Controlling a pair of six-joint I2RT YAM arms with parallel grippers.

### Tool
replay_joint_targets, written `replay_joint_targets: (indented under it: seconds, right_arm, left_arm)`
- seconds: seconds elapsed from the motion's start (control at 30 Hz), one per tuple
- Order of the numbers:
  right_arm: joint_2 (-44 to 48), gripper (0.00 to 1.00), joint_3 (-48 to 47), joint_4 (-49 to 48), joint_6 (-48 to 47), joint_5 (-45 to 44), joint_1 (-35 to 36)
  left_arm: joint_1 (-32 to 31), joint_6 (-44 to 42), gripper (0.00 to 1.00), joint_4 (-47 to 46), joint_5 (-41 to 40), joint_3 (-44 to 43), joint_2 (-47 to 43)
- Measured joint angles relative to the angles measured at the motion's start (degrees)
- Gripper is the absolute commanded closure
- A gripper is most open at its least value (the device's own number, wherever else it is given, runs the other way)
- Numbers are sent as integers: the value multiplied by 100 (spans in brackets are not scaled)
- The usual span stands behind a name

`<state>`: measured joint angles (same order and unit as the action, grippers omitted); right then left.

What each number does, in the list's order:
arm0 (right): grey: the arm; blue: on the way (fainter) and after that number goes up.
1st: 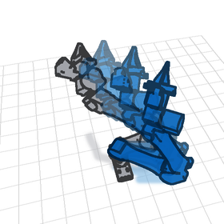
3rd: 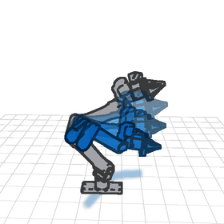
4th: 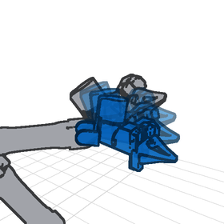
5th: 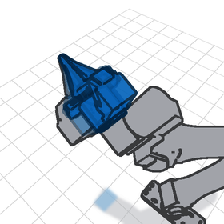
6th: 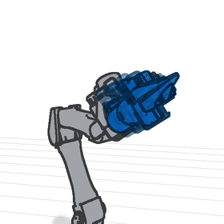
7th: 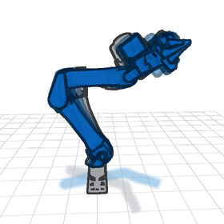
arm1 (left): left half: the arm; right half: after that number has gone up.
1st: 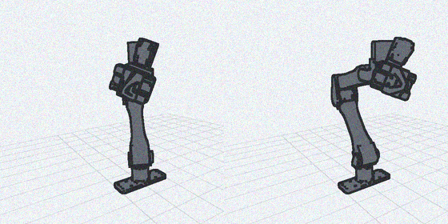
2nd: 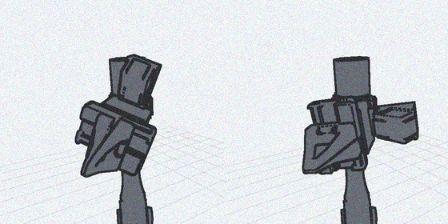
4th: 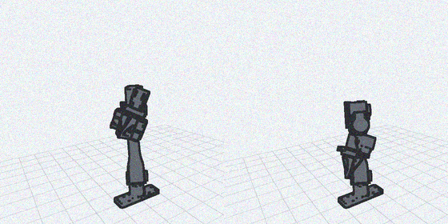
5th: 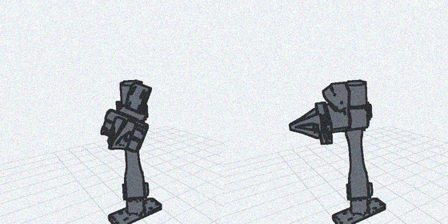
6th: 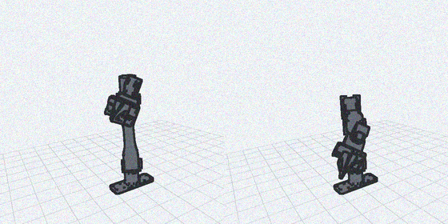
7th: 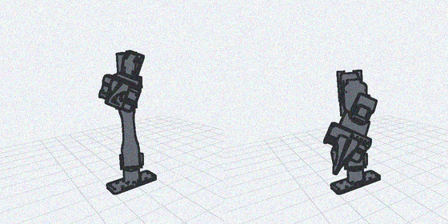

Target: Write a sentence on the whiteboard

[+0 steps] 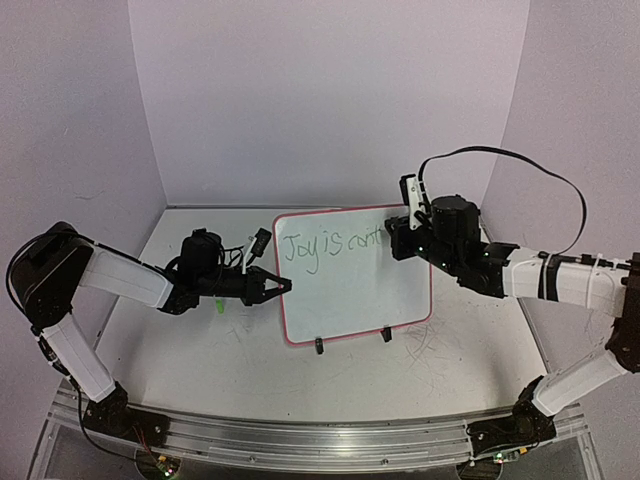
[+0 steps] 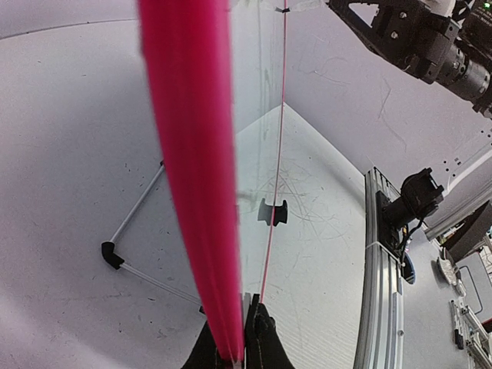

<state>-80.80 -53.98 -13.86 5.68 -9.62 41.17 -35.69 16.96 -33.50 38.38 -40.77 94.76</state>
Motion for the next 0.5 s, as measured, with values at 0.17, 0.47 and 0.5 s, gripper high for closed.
replay_joint_targets:
  seconds: [0.17, 0.47, 0.5]
  right_arm:
    - [299, 100, 101, 23, -61, 209, -17]
    - [1813, 100, 585, -322, -719, 700, -33]
    - [1841, 100, 599, -324, -783, 678, -34]
  left_arm:
    - [-1, -6, 100, 0, 4, 0, 0]
    - [-2, -7, 100, -6, -3, 21, -11]
    - [-4, -8, 100, -9, -6, 32, -17]
